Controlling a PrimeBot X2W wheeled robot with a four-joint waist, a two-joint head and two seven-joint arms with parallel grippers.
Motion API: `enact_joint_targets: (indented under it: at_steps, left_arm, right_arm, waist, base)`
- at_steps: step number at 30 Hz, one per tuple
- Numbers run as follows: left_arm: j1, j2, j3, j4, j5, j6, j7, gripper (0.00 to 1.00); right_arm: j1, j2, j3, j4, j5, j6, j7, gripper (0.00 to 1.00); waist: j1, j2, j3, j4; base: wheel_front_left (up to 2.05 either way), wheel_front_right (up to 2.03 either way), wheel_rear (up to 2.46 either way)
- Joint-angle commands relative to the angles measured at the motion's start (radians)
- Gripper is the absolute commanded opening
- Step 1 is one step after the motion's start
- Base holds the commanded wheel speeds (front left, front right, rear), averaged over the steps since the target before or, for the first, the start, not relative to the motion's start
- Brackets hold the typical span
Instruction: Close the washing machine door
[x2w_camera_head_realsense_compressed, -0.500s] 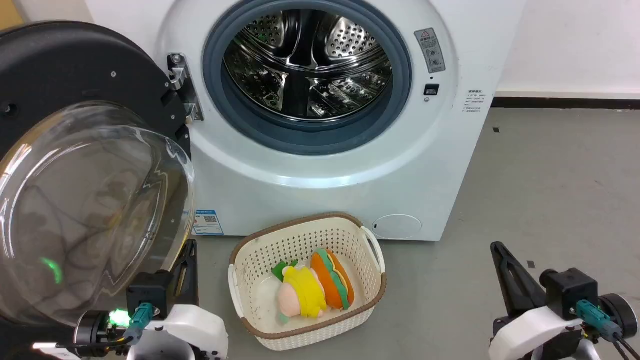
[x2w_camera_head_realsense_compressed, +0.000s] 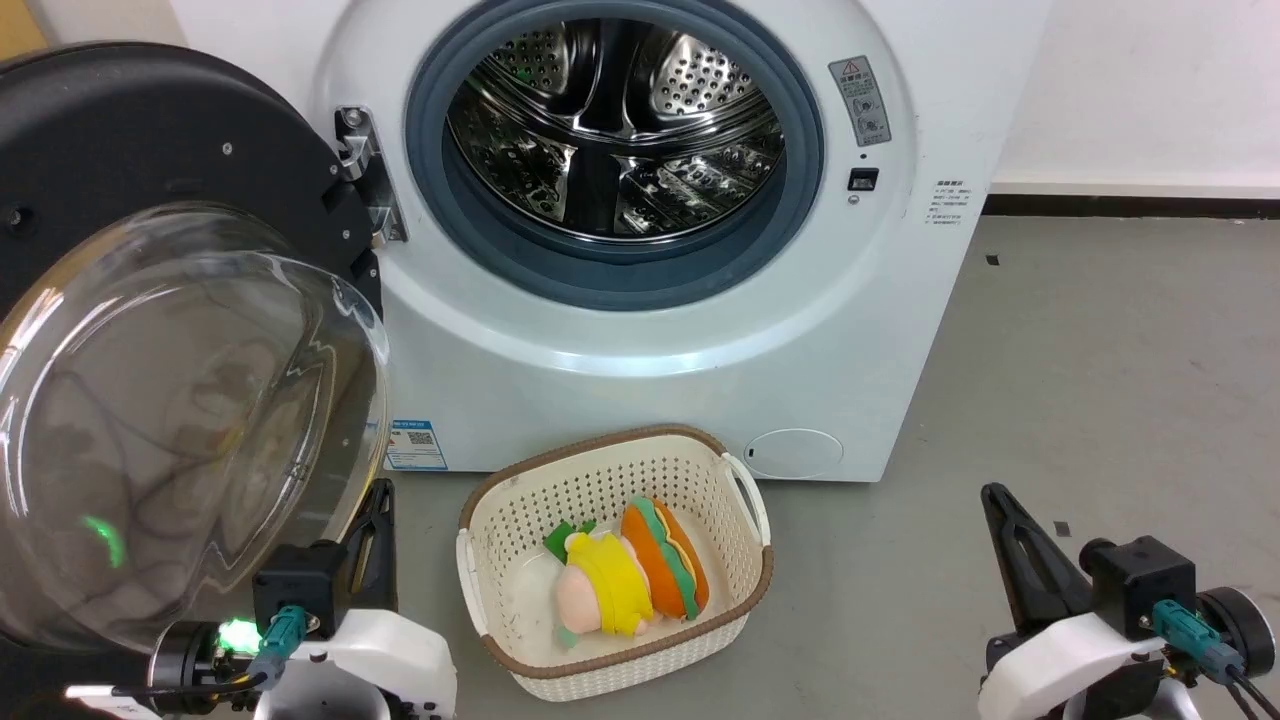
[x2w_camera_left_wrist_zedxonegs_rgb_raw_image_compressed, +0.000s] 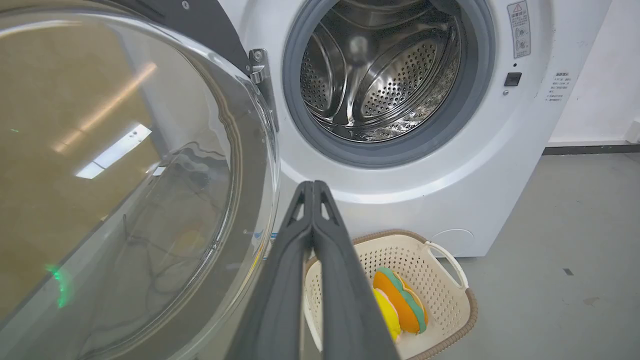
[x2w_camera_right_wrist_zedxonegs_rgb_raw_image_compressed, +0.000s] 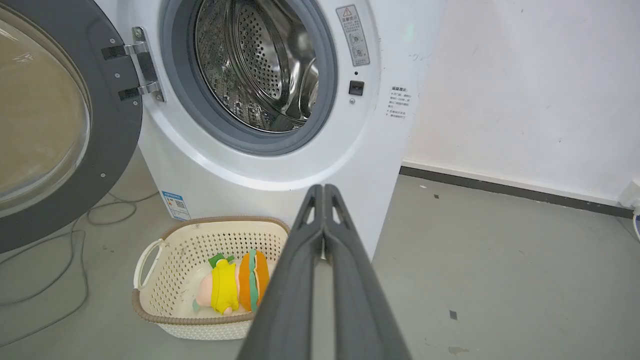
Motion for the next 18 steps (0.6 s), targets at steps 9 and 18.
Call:
enact_joint_targets:
  at_steps: [9,18]
  left_arm:
    - [0.014,0.001,0.001,-0.004,0.003,-0.004,0.000,0.00]
    - [0.014,0.001,0.001,-0.004,0.003,-0.004,0.000,0.00]
  right_arm:
    - [0.004,0.004,0.000,-0.005,-0.008,0.001,0.000,0.00]
    - [0.004,0.004,0.000,-0.005,-0.008,0.001,0.000,0.00]
  waist:
    - [0.0000,0.0000,0.000,0.000]
    - [0.0000,0.0000,0.000,0.000]
  base:
    - [0.00,0.00,0.00]
    - [0.00,0.00,0.00]
